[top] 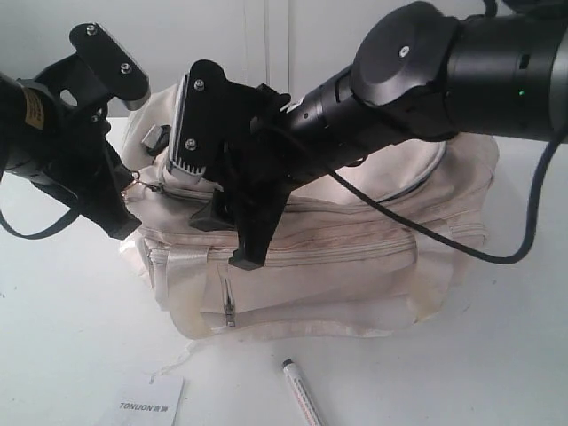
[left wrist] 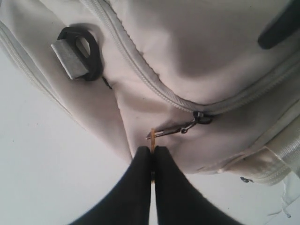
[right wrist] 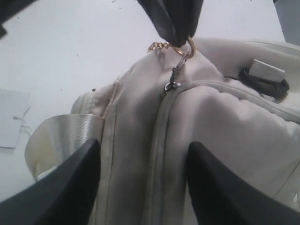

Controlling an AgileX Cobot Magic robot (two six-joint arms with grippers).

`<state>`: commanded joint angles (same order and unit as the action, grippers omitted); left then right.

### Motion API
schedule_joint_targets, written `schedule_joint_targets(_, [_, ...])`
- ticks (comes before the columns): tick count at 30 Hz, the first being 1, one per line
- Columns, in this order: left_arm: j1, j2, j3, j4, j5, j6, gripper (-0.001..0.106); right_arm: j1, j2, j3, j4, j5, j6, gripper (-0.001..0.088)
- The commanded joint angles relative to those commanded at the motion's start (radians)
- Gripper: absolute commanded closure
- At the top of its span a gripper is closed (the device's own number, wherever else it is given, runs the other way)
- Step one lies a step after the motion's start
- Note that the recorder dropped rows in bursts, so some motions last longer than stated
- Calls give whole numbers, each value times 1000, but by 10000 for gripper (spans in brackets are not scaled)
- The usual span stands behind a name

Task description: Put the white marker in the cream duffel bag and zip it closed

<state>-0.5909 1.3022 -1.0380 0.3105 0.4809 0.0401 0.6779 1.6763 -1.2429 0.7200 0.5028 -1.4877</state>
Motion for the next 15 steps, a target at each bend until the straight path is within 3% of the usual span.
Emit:
schedule_joint_targets(10, [0,0,0,0,0,0,1053,0,51,0,-17,23,0,348])
schedule_joint_targets(13, [0,0,0,0,0,0,1053,0,59,0,-21,25,4,407])
schedule_joint_targets(15, [0,0,0,0,0,0,1053,0,59,0,-21,25,8,491])
